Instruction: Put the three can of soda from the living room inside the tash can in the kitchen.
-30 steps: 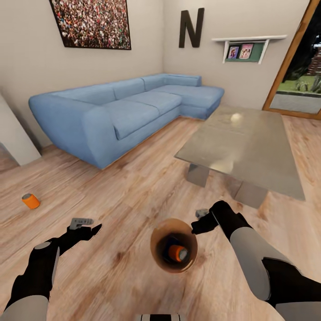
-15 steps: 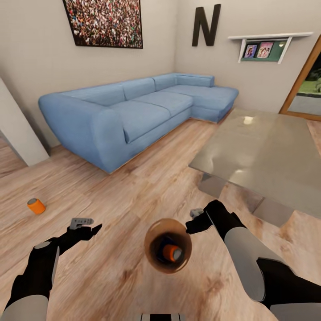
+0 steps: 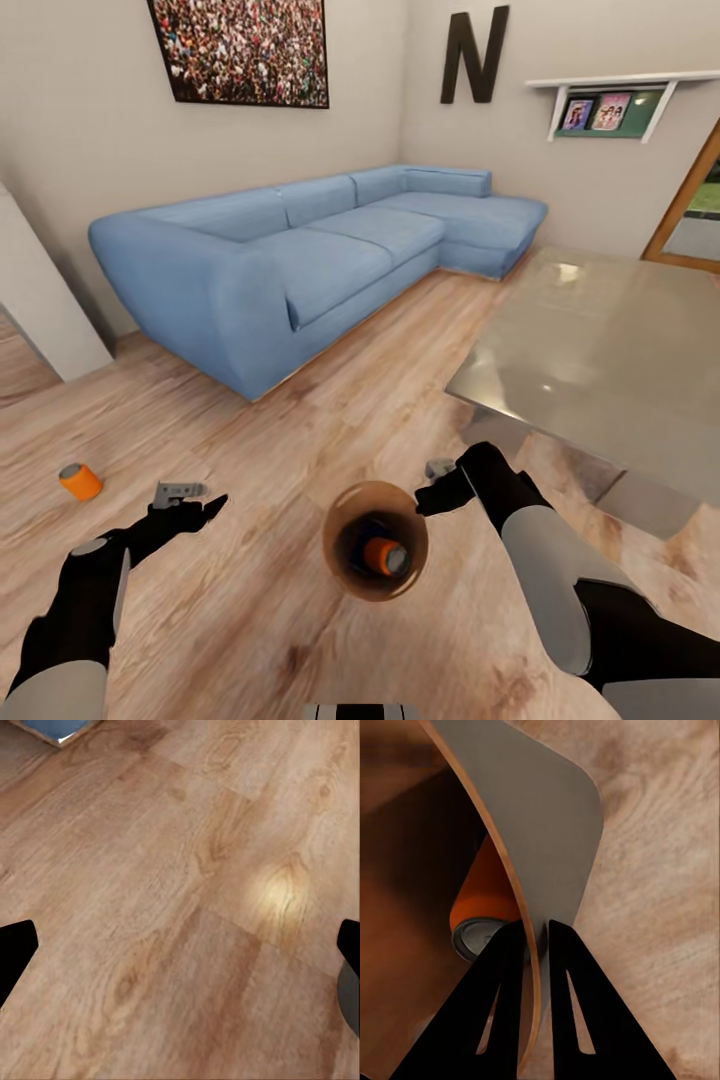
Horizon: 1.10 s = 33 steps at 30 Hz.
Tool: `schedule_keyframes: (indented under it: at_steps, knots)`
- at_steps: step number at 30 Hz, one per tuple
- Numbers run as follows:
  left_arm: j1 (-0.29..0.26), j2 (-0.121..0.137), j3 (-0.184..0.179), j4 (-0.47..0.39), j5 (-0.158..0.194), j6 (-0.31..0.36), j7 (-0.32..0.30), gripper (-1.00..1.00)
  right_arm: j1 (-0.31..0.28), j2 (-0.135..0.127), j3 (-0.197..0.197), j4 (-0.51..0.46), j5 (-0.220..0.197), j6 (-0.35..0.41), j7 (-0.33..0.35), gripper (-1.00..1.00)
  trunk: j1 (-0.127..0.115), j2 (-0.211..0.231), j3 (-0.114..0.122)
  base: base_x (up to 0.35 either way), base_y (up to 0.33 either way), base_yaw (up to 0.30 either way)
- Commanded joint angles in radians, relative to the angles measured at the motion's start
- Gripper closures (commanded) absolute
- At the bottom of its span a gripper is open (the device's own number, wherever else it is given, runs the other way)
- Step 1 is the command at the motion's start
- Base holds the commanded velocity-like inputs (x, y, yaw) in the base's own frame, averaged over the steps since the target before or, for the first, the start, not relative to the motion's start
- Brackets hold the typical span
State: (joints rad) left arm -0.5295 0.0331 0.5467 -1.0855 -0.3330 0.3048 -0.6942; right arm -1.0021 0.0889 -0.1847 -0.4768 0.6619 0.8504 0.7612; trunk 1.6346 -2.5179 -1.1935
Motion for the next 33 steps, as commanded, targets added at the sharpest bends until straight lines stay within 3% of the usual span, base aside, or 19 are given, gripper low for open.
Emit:
schedule_keyframes:
  at_steps: [1, 3, 8, 16, 19, 24, 33]
  knots:
    - [0.0, 0.0, 0.001, -0.006, 0.01, 0.0, 0.0, -1.0, 0.0, 0.001, -0.003, 0.0, -0.032, 0.013, 0.004, 1.0, 0.0, 0.0, 0.0, 0.152, 0.248, 0.144]
    - [0.001, 0.001, 0.004, -0.022, 0.034, 0.0, 0.003, -1.0, 0.0, 0.003, -0.003, -0.001, -0.032, 0.013, 0.003, 1.0, 0.0, 0.0, 0.0, 0.136, 0.256, 0.176]
    - [0.002, 0.003, 0.006, -0.031, 0.047, 0.0, 0.006, -1.0, 0.0, 0.008, -0.003, -0.014, -0.033, 0.014, 0.003, 1.0, 0.0, 0.0, 0.0, 0.101, 0.27, 0.223]
    - [0.002, 0.004, 0.009, -0.023, 0.049, -0.004, 0.011, -1.0, 0.0, 0.01, -0.003, -0.02, -0.032, 0.013, 0.003, 1.0, 0.0, 0.0, 0.0, 0.081, 0.276, 0.23]
    - [0.002, 0.001, 0.034, -0.022, 0.049, -0.008, 0.011, -1.0, 0.0, 0.01, -0.004, -0.02, -0.031, 0.013, 0.003, 1.0, 0.0, 0.0, 0.0, 0.082, 0.276, 0.156]
    - [0.002, -0.003, 0.053, -0.022, 0.05, -0.013, 0.011, -1.0, 0.0, 0.012, -0.004, -0.02, -0.031, 0.013, 0.002, 1.0, 0.0, 0.0, 0.0, 0.136, 0.268, 0.048]
    - [0.002, -0.004, 0.057, -0.021, 0.049, -0.017, 0.011, -1.0, 0.001, 0.015, -0.003, -0.019, -0.032, 0.013, 0.0, 1.0, 0.0, 0.0, 0.0, 0.229, 0.201, 0.005]
